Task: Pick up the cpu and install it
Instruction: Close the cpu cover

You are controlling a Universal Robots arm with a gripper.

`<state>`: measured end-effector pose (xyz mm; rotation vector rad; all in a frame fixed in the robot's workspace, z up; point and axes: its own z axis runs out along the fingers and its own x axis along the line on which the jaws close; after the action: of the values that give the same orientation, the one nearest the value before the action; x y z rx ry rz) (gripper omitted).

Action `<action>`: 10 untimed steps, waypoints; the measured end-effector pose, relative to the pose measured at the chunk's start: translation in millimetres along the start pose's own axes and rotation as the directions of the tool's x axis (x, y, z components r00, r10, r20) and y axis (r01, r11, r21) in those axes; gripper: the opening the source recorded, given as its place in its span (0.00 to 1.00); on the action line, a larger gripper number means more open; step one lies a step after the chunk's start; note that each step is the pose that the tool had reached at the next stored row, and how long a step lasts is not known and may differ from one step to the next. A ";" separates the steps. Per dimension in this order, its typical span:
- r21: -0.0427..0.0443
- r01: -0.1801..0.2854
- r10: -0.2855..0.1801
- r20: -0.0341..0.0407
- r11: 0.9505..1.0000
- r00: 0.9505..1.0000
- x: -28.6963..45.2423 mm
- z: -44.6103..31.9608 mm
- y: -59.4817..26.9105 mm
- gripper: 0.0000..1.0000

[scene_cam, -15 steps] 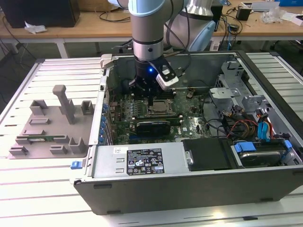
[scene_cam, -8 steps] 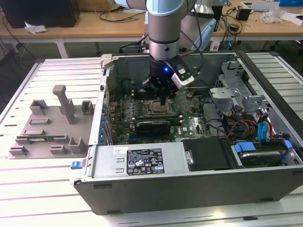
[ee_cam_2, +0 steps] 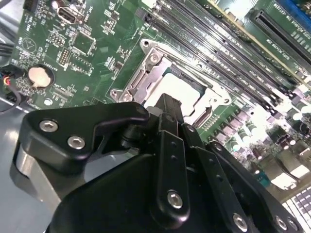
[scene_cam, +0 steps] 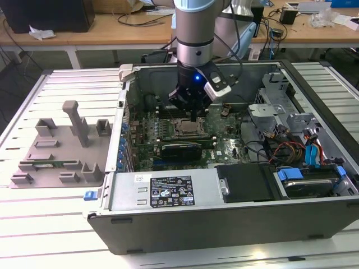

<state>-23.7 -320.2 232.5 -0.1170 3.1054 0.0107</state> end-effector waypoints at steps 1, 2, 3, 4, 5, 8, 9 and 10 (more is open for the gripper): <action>0.000 0.000 0.000 0.000 1.000 1.000 -0.1 -3.2 0.2 0.11; 0.000 0.000 0.000 0.000 1.000 1.000 -0.2 -5.8 0.4 0.11; 0.000 -0.001 0.001 0.000 1.000 1.000 -0.2 -7.5 0.5 0.11; 0.000 -0.001 0.001 0.000 1.000 1.000 -0.3 -9.3 0.6 0.11; 0.000 -0.002 0.002 0.000 1.000 1.000 -0.3 -10.4 0.6 0.11; 0.002 -0.003 0.003 0.000 1.000 1.000 -0.5 -14.2 0.9 0.11; 0.001 -0.003 0.003 0.000 1.000 1.000 -0.5 -14.2 0.9 0.11; 0.002 -0.003 0.003 0.000 1.000 1.000 -0.5 -14.2 0.9 0.11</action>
<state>-23.8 -319.4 246.7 -0.1116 3.1055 0.0084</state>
